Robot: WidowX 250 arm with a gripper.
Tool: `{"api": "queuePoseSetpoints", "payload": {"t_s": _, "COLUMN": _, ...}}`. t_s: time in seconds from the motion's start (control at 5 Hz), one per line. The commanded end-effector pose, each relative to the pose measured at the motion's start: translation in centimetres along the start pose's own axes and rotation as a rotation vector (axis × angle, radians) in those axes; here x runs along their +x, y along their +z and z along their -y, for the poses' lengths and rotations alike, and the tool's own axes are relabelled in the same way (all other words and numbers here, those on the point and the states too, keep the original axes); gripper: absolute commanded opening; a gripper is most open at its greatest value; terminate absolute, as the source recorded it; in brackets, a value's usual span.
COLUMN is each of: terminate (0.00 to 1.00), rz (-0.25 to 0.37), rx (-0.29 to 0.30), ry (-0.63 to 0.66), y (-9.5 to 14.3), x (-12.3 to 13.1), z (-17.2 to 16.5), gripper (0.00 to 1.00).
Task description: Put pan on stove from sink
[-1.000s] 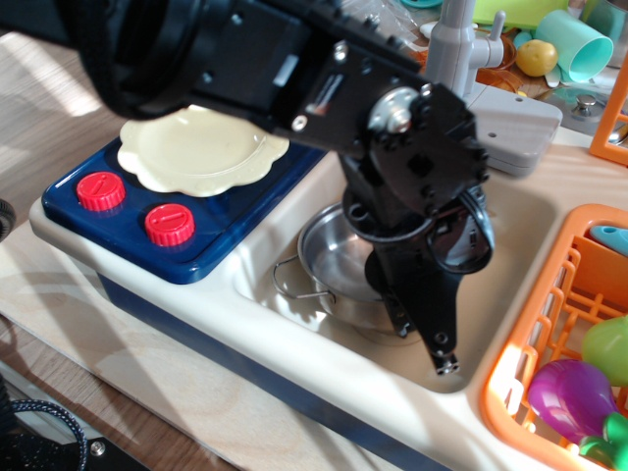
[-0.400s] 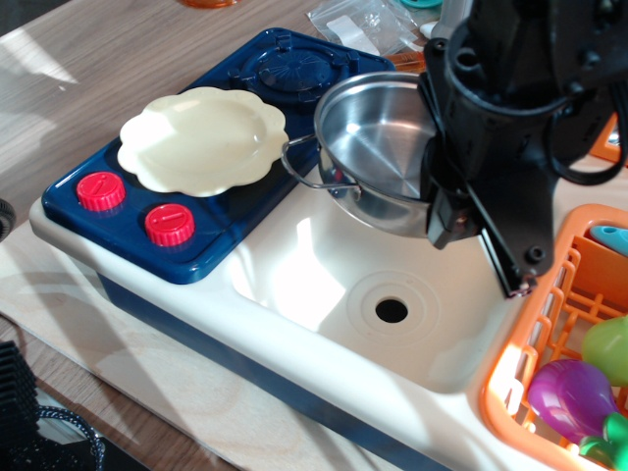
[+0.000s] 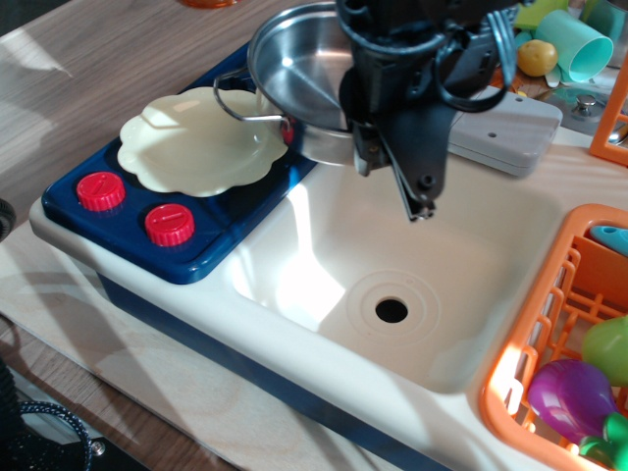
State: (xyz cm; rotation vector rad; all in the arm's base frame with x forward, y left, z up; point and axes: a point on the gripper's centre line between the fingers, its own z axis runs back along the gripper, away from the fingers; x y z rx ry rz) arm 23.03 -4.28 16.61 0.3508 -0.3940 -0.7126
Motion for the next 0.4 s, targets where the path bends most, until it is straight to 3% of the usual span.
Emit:
{"api": "queuePoseSetpoints", "payload": {"t_s": 0.0, "terminate": 0.0, "rz": 0.068, "rx": 0.043, "ry": -0.051, "y": -0.7, "x": -1.2, "z": -3.9, "gripper": 0.0}}
{"api": "queuePoseSetpoints", "payload": {"t_s": 0.2, "terminate": 1.0, "rz": 0.111, "rx": -0.001, "ry": -0.105, "y": -2.5, "x": -1.4, "z": -6.1, "gripper": 0.0}}
